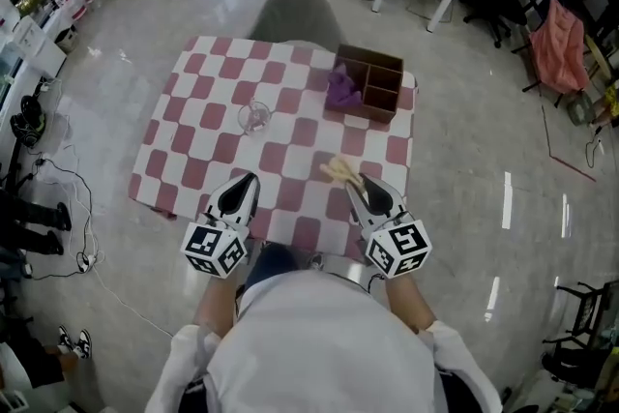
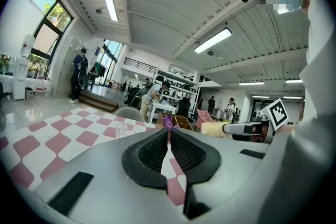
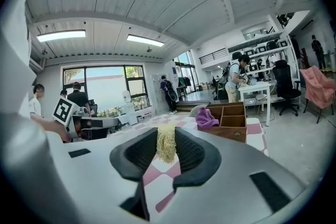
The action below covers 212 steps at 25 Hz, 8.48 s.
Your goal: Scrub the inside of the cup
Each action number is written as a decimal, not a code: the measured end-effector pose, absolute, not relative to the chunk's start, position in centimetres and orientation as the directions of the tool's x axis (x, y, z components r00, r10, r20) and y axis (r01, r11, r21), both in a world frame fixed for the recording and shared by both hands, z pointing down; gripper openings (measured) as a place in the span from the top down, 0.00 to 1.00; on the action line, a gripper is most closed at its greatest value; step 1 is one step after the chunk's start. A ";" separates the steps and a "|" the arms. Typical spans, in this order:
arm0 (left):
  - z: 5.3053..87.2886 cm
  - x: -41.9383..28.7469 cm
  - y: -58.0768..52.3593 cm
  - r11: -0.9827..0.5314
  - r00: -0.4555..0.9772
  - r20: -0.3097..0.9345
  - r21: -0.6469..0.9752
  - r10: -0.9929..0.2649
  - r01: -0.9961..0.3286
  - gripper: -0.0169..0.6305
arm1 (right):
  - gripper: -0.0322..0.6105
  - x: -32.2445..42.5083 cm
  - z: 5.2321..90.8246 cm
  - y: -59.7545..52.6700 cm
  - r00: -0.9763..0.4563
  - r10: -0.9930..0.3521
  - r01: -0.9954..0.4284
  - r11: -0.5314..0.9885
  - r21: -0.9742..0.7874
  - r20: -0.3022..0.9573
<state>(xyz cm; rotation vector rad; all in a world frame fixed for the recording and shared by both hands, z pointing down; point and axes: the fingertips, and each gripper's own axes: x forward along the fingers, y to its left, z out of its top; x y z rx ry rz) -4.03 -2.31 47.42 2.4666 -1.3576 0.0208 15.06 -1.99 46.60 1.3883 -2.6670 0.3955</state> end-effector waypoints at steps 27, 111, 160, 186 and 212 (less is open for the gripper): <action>49.0 -9.2 -8.7 -0.558 0.604 0.210 0.240 -0.769 -0.794 0.91 | 0.78 6.4 46.8 -7.4 -0.587 -0.780 -0.809 0.560 -0.177 0.217; 60.6 -4.9 -19.0 -0.919 0.893 0.311 0.116 -0.326 -0.376 0.43 | 0.78 1.6 50.3 -14.0 -0.369 -0.877 -0.929 0.339 -0.148 0.309; 59.4 -4.5 -15.5 -0.958 0.849 0.451 -0.054 -0.276 -0.283 0.42 | 0.78 1.2 47.6 -12.1 -0.431 -0.859 -0.902 0.417 -0.113 0.275; 53.2 0.6 -9.8 -0.900 0.730 0.532 -0.317 -0.429 -0.298 0.42 | 0.78 2.2 46.2 -6.7 -0.662 -0.686 -0.732 0.677 -0.068 0.301; 52.6 0.6 -7.9 -0.834 0.627 0.573 -0.486 -0.529 -0.260 0.42 | 0.78 0.6 46.3 -6.3 -0.725 -0.548 -0.606 0.795 -0.010 0.417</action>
